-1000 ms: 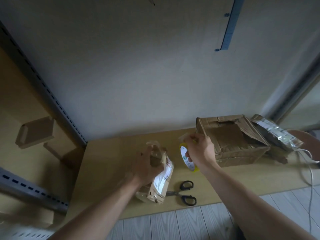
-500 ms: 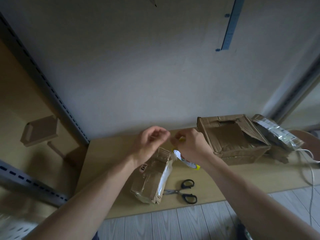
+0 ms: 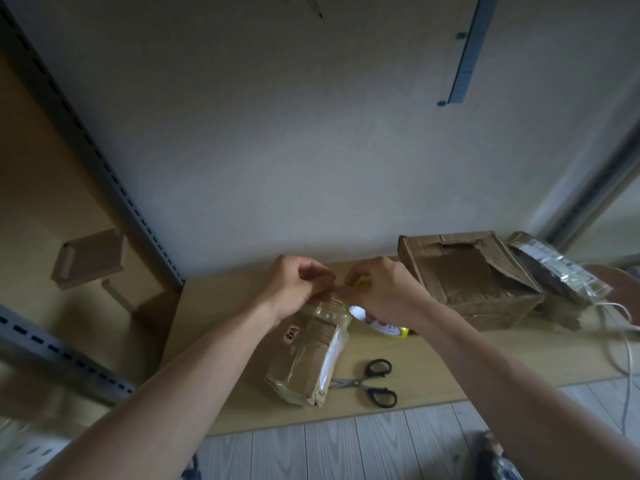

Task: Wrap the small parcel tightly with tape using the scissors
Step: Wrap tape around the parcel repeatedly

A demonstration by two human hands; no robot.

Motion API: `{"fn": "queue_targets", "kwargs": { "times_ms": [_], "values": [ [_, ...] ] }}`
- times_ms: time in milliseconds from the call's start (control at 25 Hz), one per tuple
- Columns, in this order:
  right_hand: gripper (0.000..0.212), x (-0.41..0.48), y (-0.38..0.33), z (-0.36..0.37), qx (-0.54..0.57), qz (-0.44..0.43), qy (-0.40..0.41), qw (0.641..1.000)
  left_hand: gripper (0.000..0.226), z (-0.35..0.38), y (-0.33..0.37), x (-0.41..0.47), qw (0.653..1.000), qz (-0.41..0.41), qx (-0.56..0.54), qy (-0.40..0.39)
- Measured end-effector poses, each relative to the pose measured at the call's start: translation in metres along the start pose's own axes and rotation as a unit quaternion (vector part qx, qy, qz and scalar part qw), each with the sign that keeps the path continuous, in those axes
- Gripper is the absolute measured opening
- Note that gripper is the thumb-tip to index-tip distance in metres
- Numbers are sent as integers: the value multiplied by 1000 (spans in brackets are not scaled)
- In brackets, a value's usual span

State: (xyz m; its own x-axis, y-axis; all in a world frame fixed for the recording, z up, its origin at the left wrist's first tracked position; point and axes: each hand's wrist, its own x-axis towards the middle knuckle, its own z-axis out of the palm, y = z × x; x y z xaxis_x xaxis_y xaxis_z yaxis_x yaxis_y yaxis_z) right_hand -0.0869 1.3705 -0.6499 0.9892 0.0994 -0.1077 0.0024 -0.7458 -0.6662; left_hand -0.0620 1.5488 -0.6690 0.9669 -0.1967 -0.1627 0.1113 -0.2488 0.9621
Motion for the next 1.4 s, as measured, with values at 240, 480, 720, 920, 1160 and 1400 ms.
{"fn": "queue_targets", "kwargs": {
  "times_ms": [240, 480, 720, 920, 1160, 1400],
  "values": [
    [32, 0, -2, -2, -6, -26, 9, 1000, 14, -9, 5, 6, 994, -7, 100, 37],
    [54, -3, 1, 1, -105, -32, 68, 992, 19, -17, -2, 0, 997, -51, 53, 18],
    [53, -9, 11, 4, -231, -50, 90, 968, 17, -18, -14, 6, 996, -54, 61, 20],
    [51, -8, 26, 19, -189, -59, 93, 976, 11, -21, -29, 12, 994, -70, 76, 36],
    [45, -5, 28, 33, -249, -71, 112, 959, 18, -26, -49, 25, 986, -95, 117, 71],
    [40, 3, 29, 39, -257, -42, 81, 962, 21, -24, -61, 39, 973, -87, 204, 72]
  ]
}}
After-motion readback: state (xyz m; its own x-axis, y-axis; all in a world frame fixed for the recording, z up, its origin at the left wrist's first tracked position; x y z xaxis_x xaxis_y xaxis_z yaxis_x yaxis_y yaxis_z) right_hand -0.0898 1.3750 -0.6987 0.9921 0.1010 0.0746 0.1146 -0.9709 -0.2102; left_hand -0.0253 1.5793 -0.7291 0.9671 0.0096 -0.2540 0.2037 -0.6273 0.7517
